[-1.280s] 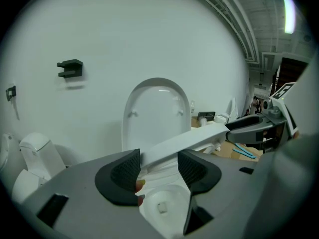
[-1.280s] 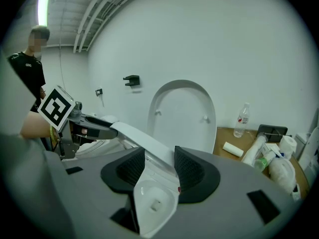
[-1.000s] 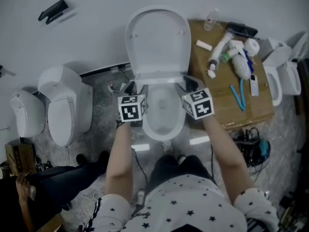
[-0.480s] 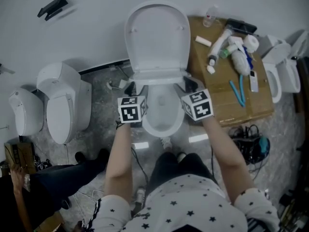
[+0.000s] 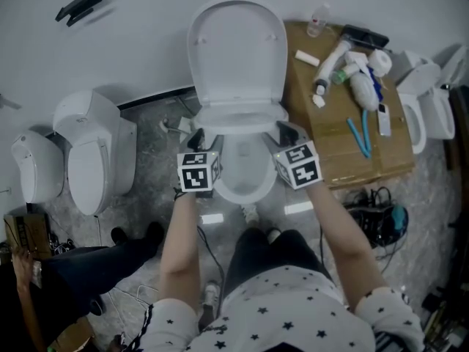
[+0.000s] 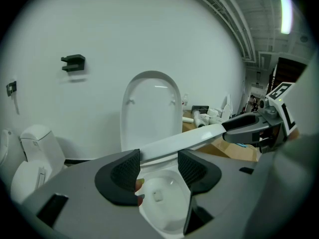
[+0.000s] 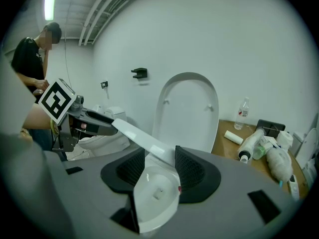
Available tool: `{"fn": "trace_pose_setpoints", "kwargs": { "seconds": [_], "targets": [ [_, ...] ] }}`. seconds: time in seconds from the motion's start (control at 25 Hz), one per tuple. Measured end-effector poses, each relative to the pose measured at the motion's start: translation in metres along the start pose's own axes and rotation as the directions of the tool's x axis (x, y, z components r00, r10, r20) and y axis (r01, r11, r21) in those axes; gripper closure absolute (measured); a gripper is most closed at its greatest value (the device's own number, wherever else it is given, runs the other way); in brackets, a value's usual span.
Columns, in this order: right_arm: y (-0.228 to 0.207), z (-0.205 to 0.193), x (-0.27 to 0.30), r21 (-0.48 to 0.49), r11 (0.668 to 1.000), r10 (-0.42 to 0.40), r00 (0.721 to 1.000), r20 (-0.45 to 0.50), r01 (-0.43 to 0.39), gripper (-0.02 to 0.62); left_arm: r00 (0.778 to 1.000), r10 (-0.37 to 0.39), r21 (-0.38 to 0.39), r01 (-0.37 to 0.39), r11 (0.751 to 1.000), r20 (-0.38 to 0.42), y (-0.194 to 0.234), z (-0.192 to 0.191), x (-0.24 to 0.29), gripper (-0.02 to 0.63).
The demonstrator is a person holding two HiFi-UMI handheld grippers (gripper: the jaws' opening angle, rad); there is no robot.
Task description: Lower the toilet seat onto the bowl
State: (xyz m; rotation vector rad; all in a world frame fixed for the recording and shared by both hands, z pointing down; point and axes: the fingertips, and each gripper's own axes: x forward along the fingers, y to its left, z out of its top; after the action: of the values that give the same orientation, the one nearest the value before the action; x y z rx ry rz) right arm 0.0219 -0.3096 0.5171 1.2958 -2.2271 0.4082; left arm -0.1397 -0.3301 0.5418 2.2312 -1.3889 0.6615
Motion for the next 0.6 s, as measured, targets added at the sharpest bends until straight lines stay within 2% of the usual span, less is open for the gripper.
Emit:
{"fn": "trace_pose_setpoints", "kwargs": {
  "seconds": [0.6],
  "targets": [
    [0.022,-0.031,-0.011,-0.026,0.999,0.036,0.999,-0.017,-0.036,0.410,1.000,0.000,0.007,0.000,1.000,-0.031,-0.008,-0.037,-0.011,0.370]
  ]
}}
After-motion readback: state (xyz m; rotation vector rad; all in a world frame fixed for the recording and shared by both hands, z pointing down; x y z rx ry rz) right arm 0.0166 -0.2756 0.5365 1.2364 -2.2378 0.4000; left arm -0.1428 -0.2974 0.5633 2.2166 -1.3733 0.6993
